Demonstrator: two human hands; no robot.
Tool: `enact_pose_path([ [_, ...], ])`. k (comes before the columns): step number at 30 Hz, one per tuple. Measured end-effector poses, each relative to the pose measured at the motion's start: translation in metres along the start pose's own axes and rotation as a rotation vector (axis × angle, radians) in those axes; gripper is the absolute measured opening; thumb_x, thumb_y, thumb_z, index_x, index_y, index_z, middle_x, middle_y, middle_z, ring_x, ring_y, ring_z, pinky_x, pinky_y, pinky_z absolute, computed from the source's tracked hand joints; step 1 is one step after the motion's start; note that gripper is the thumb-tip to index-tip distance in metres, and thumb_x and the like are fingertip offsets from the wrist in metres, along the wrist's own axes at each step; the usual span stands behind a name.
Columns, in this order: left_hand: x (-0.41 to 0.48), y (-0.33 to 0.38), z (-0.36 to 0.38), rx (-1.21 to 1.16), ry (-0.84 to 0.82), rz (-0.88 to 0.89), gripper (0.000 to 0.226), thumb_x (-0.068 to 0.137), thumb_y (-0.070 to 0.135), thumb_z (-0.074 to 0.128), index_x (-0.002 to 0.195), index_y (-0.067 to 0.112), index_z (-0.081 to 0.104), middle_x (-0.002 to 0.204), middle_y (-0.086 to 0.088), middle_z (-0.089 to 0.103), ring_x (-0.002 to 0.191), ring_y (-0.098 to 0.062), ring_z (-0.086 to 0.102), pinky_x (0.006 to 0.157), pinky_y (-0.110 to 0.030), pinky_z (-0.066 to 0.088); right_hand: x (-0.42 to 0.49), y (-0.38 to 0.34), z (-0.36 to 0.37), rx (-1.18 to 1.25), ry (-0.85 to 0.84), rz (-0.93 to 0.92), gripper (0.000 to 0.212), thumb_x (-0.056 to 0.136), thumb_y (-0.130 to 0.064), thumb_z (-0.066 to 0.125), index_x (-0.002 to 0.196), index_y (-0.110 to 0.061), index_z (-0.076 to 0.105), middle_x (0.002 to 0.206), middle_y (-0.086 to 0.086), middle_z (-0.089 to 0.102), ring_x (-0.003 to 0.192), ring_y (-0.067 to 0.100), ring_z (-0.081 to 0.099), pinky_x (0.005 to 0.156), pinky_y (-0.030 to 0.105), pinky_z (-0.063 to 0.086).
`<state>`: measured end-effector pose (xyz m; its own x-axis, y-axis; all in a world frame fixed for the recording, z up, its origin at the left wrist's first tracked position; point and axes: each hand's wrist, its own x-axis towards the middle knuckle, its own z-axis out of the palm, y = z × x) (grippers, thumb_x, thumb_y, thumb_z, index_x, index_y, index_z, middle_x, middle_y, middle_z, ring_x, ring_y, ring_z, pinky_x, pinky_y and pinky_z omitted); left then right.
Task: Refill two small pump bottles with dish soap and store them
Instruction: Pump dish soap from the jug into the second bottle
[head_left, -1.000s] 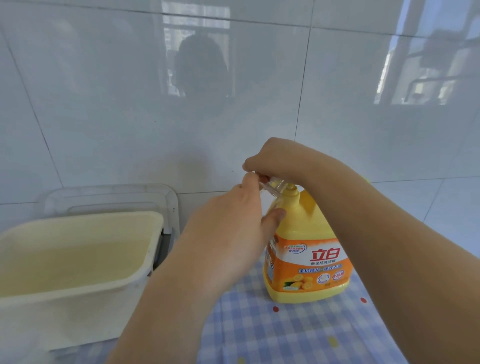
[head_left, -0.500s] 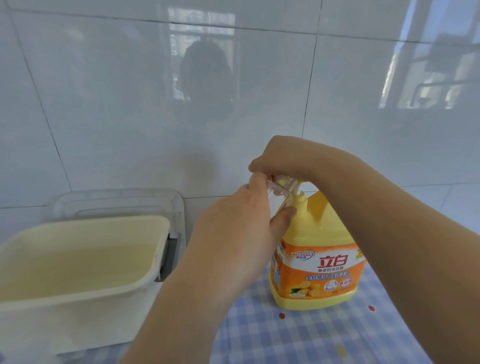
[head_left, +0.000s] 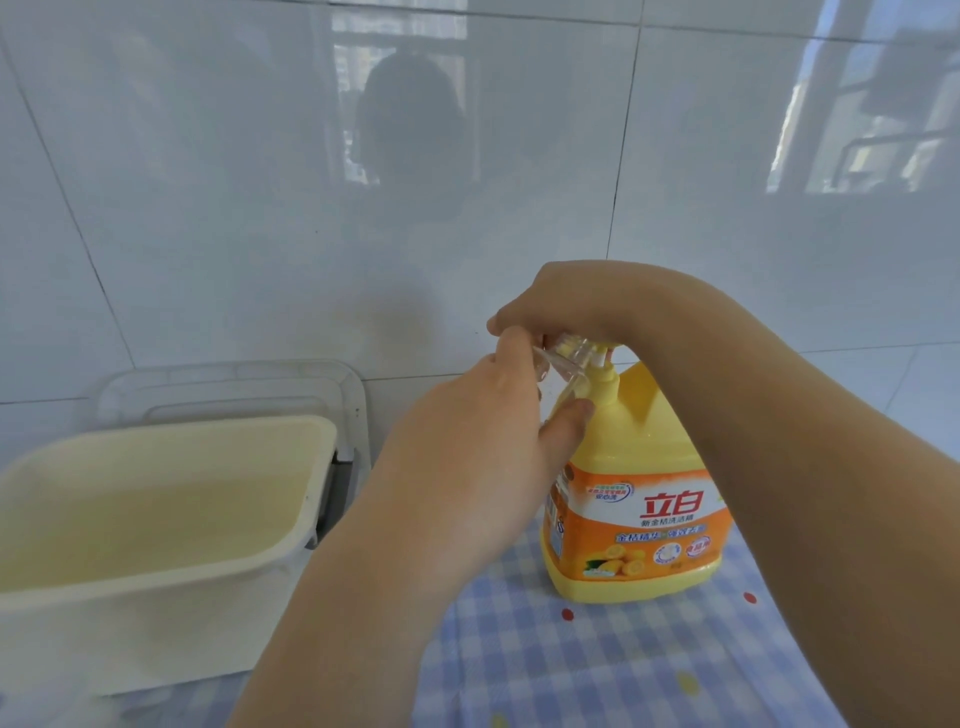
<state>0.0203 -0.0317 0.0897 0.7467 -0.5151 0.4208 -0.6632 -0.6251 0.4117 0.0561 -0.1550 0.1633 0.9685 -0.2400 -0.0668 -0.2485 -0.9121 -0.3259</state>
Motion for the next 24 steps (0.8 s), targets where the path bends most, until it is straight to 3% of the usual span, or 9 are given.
enact_pose_path([
  [3, 0.0, -0.001, 0.0, 0.015, -0.009, -0.002, 0.039, 0.093, 0.057, 0.039, 0.124, 0.032, 0.035, 0.113, 0.017, 0.057, 0.076, -0.009, 0.061, 0.066, -0.027, 0.05, 0.001, 0.002, 0.003, 0.022, 0.023, -0.016, 0.034, 0.09, -0.034, 0.057, 0.064, -0.013, 0.058, 0.064, 0.001, 0.058, 0.062, 0.021, 0.057, 0.063, 0.03, 0.05],
  [6, 0.001, -0.003, 0.001, 0.037, -0.047, -0.006, 0.036, 0.094, 0.056, 0.04, 0.12, 0.032, 0.035, 0.102, 0.015, 0.056, 0.077, -0.008, 0.059, 0.064, -0.027, 0.048, 0.003, 0.006, 0.009, 0.033, 0.075, -0.033, 0.037, 0.09, -0.034, 0.058, 0.058, -0.016, 0.052, 0.055, -0.004, 0.049, 0.05, 0.013, 0.045, 0.049, 0.025, 0.032],
  [10, 0.0, -0.002, 0.0, 0.049, -0.066, -0.011, 0.036, 0.094, 0.056, 0.04, 0.12, 0.032, 0.034, 0.106, 0.02, 0.05, 0.075, -0.006, 0.051, 0.056, -0.014, 0.034, 0.002, 0.007, 0.012, 0.071, 0.103, -0.035, 0.038, 0.088, -0.036, 0.058, 0.056, -0.016, 0.055, 0.055, -0.005, 0.051, 0.052, 0.013, 0.047, 0.05, 0.025, 0.032],
  [14, -0.001, -0.001, 0.0, 0.038, -0.079, -0.018, 0.036, 0.094, 0.056, 0.039, 0.12, 0.032, 0.035, 0.122, 0.018, 0.055, 0.081, -0.01, 0.062, 0.061, -0.024, 0.04, 0.001, 0.007, 0.012, 0.074, 0.118, -0.035, 0.038, 0.09, -0.035, 0.057, 0.057, -0.016, 0.054, 0.055, -0.006, 0.05, 0.051, 0.012, 0.046, 0.049, 0.025, 0.032],
  [24, 0.0, -0.003, -0.001, 0.026, -0.047, 0.003, 0.036, 0.095, 0.055, 0.04, 0.121, 0.031, 0.036, 0.113, 0.013, 0.058, 0.076, -0.012, 0.063, 0.072, -0.034, 0.053, 0.0, 0.002, 0.011, 0.016, 0.156, -0.013, 0.034, 0.091, -0.024, 0.051, 0.059, -0.014, 0.052, 0.053, -0.005, 0.047, 0.048, 0.012, 0.042, 0.048, 0.023, 0.03],
])
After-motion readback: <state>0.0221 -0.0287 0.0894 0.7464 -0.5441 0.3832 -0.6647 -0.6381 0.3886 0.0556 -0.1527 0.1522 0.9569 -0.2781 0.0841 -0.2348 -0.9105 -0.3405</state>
